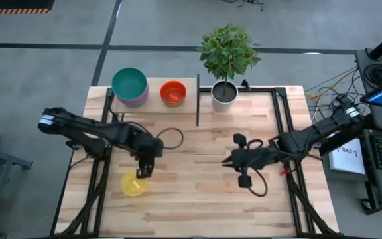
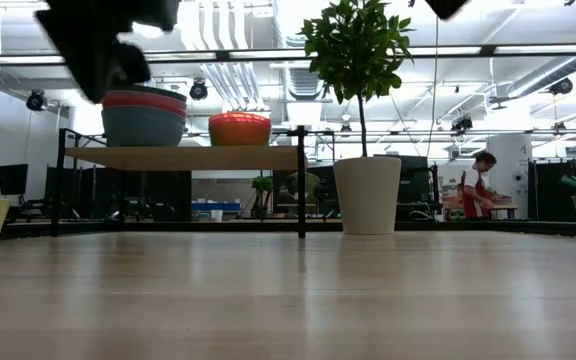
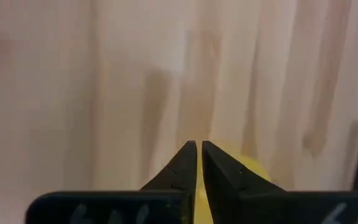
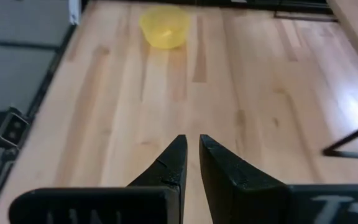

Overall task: Place and stack bowls onto a shelf
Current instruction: Stack the transparent yellow bowl on top of the transparent orange bowl on the shelf

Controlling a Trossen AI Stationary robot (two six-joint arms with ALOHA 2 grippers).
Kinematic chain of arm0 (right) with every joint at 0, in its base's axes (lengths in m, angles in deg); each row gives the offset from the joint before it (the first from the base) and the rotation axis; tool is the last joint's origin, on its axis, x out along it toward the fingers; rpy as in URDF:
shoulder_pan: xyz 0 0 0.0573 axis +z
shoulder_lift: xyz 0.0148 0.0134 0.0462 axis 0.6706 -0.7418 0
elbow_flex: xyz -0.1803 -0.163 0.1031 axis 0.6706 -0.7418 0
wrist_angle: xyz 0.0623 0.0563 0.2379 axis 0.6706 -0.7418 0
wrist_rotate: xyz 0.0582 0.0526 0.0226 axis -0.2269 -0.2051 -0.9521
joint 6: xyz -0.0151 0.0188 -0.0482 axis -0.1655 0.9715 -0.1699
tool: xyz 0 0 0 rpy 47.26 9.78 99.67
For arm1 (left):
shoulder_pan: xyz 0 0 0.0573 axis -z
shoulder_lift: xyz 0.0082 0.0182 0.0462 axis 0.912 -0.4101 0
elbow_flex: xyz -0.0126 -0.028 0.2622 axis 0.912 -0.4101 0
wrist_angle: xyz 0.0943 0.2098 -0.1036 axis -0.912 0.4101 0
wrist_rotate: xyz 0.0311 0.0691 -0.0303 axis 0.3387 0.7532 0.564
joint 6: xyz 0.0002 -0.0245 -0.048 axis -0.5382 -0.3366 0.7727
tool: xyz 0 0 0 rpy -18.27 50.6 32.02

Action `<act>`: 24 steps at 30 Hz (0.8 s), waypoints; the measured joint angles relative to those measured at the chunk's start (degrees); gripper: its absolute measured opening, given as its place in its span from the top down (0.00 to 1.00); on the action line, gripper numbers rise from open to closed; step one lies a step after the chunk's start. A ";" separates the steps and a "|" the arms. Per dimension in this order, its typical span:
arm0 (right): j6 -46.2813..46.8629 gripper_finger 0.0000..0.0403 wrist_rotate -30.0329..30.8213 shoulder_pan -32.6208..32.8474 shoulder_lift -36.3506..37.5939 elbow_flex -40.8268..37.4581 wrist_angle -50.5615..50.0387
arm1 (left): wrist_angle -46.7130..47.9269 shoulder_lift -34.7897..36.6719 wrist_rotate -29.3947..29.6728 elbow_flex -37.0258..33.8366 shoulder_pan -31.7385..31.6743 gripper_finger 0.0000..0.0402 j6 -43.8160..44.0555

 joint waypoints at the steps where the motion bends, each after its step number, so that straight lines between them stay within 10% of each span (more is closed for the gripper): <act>1: 0.38 0.92 0.02 0.43 1.12 -2.58 2.94 | 0.97 -1.28 -1.91 0.05 0.00 0.97 0.03; 8: 2.37 0.92 0.03 2.15 6.92 -16.27 17.88 | 5.55 -6.86 -9.42 -1.56 3.00 0.81 -0.21; 14: 4.81 0.92 0.15 3.59 9.57 -20.94 20.83 | 5.66 -8.26 -2.21 -5.17 7.10 0.66 -0.71; 24: 4.79 0.92 0.08 4.21 9.86 -21.42 21.51 | -6.14 -8.50 -0.45 -16.67 7.45 0.69 1.06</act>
